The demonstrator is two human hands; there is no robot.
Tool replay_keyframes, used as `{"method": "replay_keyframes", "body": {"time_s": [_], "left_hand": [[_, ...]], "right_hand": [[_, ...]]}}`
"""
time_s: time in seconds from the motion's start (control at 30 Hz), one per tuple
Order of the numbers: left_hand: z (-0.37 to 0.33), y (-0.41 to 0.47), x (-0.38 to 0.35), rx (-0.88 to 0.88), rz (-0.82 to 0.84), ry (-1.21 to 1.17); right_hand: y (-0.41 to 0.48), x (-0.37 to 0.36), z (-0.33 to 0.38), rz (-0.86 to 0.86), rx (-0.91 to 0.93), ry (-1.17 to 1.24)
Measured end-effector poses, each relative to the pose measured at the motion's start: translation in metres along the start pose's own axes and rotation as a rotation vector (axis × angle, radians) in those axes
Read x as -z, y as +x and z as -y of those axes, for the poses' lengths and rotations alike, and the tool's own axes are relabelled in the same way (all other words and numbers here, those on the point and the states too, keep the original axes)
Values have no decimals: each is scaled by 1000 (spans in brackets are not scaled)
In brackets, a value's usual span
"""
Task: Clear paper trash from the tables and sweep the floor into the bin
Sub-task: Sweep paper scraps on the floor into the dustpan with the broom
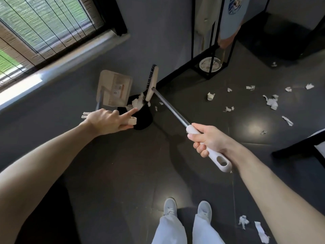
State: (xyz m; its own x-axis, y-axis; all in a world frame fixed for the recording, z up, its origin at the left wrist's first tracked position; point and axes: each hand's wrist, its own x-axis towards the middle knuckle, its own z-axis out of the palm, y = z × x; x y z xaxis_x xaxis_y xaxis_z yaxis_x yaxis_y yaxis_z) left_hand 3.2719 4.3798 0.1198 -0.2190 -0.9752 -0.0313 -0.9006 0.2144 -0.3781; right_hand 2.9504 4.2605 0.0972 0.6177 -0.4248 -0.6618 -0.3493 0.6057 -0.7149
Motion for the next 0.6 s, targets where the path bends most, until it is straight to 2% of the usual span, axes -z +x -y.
{"method": "replay_keyframes", "body": {"time_s": [0.13,0.27,0.47,0.6], "left_hand": [[0,-3,0,67,-46,-25],[-19,6,-17,277,14,-103],[-53,12,-41,173,215,-104],[-14,10,-6,372,198,-208]], "right_hand": [[2,1,3,0,13,26],[7,5,-8,-23,4,11],[12,0,-25,-61,-29,-13],[11,1,-20,-34,-54,-18]]}}
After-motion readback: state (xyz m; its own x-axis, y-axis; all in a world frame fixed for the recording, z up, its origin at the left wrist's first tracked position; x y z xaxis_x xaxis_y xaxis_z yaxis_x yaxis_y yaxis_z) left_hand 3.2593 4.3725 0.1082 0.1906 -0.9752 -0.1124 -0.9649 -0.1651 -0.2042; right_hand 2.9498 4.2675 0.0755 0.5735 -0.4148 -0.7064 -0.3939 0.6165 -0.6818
